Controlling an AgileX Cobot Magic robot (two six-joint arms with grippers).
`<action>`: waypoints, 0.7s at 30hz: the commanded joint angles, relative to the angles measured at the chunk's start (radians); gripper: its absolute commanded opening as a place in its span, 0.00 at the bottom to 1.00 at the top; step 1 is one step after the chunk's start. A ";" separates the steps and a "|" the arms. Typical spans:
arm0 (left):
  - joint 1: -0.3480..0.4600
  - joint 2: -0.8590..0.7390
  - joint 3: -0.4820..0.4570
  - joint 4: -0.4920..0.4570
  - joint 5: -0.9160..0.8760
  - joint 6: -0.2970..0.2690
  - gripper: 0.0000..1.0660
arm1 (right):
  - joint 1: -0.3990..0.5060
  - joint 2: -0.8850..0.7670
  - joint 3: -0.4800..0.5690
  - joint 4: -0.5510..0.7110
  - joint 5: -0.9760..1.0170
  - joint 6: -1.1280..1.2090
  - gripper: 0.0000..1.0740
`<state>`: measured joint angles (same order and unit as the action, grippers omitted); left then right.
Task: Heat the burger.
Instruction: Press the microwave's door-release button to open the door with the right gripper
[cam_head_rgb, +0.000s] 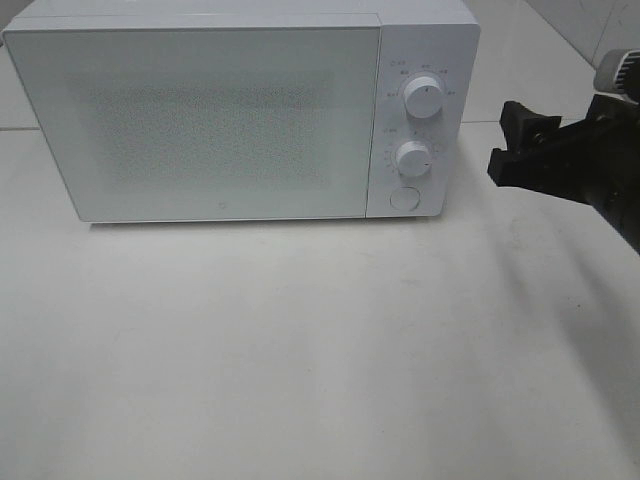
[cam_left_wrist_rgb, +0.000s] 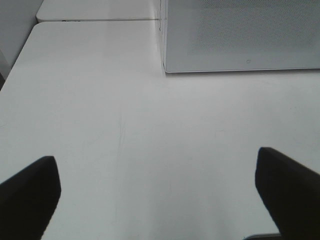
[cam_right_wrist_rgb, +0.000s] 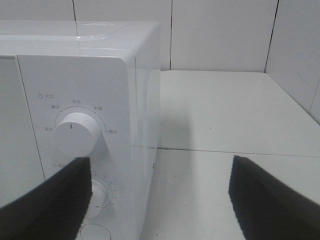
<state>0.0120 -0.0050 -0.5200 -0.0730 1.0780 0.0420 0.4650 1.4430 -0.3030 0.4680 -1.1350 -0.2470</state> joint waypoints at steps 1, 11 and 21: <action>0.003 -0.008 0.003 0.001 -0.009 -0.007 0.92 | 0.051 0.062 0.000 0.058 -0.120 -0.018 0.71; 0.003 -0.008 0.003 0.001 -0.009 -0.007 0.92 | 0.185 0.212 -0.014 0.187 -0.259 0.038 0.71; 0.003 -0.008 0.003 0.001 -0.009 -0.007 0.92 | 0.263 0.347 -0.117 0.231 -0.258 0.038 0.71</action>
<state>0.0120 -0.0050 -0.5200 -0.0730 1.0780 0.0420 0.7090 1.7630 -0.3890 0.6890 -1.2060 -0.2120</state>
